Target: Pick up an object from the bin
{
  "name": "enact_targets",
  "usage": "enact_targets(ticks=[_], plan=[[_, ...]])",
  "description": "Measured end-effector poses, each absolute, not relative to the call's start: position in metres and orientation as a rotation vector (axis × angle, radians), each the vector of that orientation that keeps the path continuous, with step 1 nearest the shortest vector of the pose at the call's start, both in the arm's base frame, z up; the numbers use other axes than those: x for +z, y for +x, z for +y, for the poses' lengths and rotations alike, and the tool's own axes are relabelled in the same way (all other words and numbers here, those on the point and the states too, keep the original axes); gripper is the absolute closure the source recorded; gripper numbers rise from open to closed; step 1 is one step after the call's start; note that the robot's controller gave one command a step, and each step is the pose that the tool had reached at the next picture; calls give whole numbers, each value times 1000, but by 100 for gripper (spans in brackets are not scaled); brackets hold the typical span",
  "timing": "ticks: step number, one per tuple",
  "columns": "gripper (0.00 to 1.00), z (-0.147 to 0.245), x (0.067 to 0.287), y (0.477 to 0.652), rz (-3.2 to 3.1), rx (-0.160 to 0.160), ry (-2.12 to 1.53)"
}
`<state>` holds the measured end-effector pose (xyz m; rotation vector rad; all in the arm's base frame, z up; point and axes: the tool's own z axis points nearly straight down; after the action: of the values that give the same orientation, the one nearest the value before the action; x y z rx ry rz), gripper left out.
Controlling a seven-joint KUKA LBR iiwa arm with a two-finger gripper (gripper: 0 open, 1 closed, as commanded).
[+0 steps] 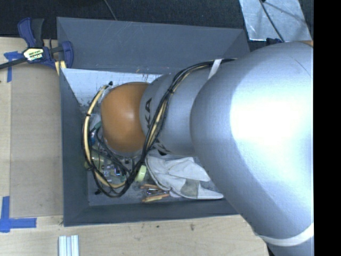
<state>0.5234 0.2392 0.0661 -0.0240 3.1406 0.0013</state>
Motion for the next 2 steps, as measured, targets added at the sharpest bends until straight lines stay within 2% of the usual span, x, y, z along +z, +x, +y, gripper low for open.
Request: enact_targets(ticks=[1, 2], plan=[[0, 187, 70, 505, 3132, 2, 230], [100, 230, 67, 527, 3141, -22, -13]])
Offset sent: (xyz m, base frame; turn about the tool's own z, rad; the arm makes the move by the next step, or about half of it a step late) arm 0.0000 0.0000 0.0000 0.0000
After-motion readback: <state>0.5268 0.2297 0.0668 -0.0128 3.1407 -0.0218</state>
